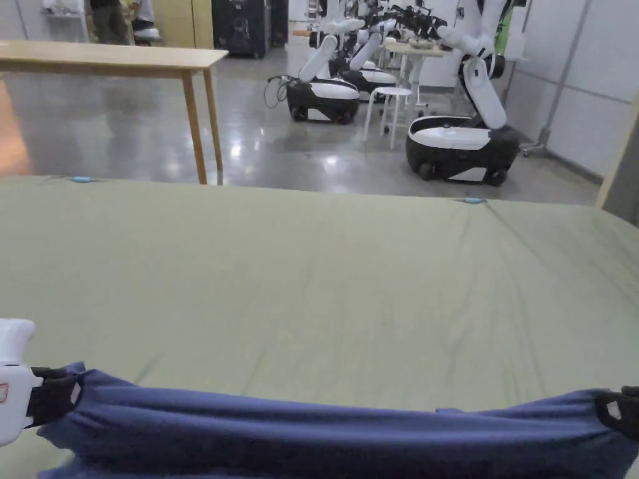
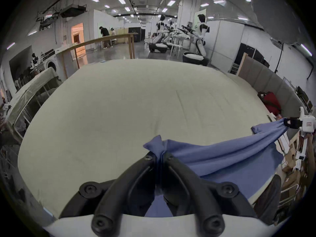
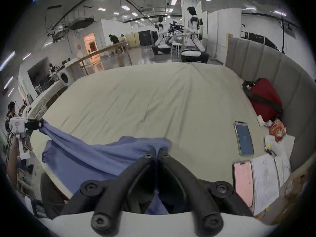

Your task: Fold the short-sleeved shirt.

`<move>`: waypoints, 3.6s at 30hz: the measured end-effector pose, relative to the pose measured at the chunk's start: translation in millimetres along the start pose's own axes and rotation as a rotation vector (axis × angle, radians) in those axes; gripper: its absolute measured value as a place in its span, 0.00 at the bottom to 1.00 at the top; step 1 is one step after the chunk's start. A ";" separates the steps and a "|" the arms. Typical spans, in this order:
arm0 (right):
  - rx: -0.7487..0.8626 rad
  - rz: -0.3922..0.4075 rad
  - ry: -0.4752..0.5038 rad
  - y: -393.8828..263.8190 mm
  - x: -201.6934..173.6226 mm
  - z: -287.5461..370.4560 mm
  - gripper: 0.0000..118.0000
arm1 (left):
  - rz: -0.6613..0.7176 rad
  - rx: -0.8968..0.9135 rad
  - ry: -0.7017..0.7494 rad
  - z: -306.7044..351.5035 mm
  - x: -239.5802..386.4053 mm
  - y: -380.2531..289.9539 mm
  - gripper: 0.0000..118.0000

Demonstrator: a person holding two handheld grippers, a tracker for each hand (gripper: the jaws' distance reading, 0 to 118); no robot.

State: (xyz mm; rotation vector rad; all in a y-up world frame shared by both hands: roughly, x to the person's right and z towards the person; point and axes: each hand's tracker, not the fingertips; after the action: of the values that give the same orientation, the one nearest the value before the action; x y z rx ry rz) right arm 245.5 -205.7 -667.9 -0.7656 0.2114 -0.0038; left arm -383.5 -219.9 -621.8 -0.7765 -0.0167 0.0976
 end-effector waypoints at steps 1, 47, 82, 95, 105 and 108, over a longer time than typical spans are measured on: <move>0.003 -0.005 0.002 -8.7 -1.1 6.3 0.03 | 0.008 0.007 -0.003 6.7 -2.2 -6.1 0.05; 0.455 0.051 -0.183 -105.1 -169.7 62.7 0.03 | 0.252 0.182 0.071 79.4 -32.7 -107.3 0.02; 0.399 0.043 -0.138 -96.8 -190.1 60.0 0.03 | 0.554 -0.385 -0.549 -61.3 -95.8 -83.1 0.07; 0.434 0.055 -0.126 -97.8 -175.9 74.0 0.03 | 0.523 -0.264 -0.480 19.1 -79.0 -37.9 0.05; 0.440 0.043 -0.127 -109.4 -161.5 80.0 0.03 | 0.309 -0.257 -0.508 30.5 62.9 3.6 0.05; 0.429 0.032 -0.134 -115.6 -154.0 79.9 0.03 | 0.253 -0.277 -0.524 13.8 112.1 4.7 0.05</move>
State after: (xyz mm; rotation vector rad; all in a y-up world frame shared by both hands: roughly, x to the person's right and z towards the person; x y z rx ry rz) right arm 118.5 -221.9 -503.3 -0.3329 0.0901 0.0318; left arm -273.0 -196.3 -617.6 -1.0095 -0.4377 0.5467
